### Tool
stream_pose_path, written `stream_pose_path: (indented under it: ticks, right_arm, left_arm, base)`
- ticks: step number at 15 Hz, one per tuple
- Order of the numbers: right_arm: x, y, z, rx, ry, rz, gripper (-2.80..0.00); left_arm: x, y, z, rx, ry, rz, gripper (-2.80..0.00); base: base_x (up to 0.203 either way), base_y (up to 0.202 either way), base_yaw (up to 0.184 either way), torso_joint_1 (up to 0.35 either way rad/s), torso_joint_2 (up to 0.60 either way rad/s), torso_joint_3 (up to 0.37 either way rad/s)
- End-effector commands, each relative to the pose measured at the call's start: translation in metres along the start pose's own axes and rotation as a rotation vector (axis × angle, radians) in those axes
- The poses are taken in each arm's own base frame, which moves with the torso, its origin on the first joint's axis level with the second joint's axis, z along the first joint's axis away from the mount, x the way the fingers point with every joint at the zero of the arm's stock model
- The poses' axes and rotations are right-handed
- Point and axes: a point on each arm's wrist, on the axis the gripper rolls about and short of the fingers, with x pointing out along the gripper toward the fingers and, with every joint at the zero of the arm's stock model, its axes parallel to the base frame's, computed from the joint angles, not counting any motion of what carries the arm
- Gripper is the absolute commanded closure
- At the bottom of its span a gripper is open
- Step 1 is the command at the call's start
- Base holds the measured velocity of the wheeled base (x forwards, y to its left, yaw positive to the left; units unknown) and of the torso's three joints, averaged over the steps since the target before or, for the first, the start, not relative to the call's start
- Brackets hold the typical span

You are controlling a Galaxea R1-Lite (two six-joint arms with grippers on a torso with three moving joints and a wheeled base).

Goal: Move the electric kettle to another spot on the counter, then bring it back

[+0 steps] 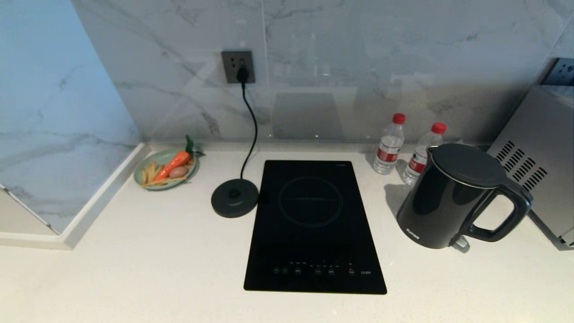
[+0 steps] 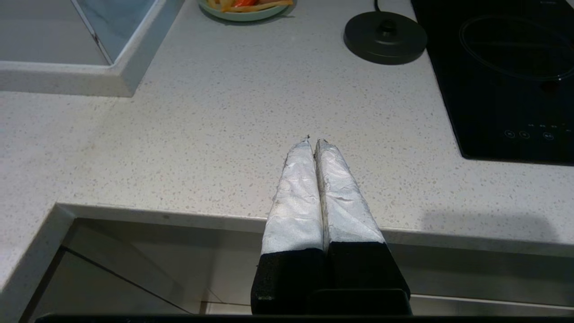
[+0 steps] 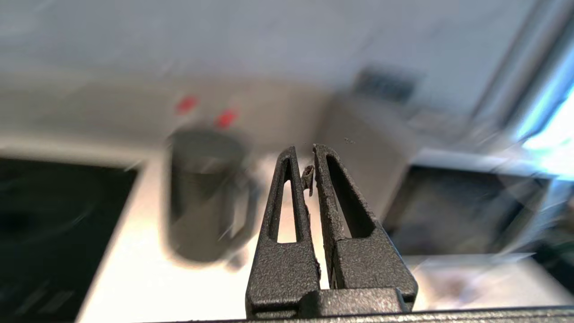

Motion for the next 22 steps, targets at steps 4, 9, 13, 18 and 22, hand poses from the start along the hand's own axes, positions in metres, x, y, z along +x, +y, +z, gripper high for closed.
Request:
stream_pose_path:
  ticks: [4, 9, 13, 18, 22]
  right_arm:
    - [0.009, 0.031, -0.094, 0.025, 0.271, 0.236, 0.00]
    - [0.011, 0.040, -0.122, 0.094, 0.314, 0.255, 0.00]
    - [0.011, 0.039, -0.123, 0.128, 0.321, 0.245, 0.00]
    - [0.011, 0.038, -0.123, 0.215, 0.335, 0.181, 0.00]
    - [0.011, 0.038, -0.122, 0.221, 0.334, 0.180, 0.00]
  left_arm:
    - [0.000, 0.000, 0.000, 0.000, 0.000, 0.002, 0.00]
    - [0.000, 0.000, 0.000, 0.000, 0.000, 0.001, 0.00]
    - [0.000, 0.000, 0.000, 0.000, 0.002, 0.001, 0.00]
    - [0.000, 0.000, 0.000, 0.000, 0.001, 0.001, 0.00]
    - [0.000, 0.000, 0.000, 0.006, 0.000, 0.002, 0.00]
  base:
    - [0.000, 0.000, 0.000, 0.000, 0.00, 0.000]
    - [0.000, 0.000, 0.000, 0.000, 0.00, 0.000]
    - [0.000, 0.000, 0.000, 0.000, 0.00, 0.000]
    - [0.000, 0.000, 0.000, 0.000, 0.00, 0.000]
    - [0.000, 0.000, 0.000, 0.000, 0.00, 0.000]
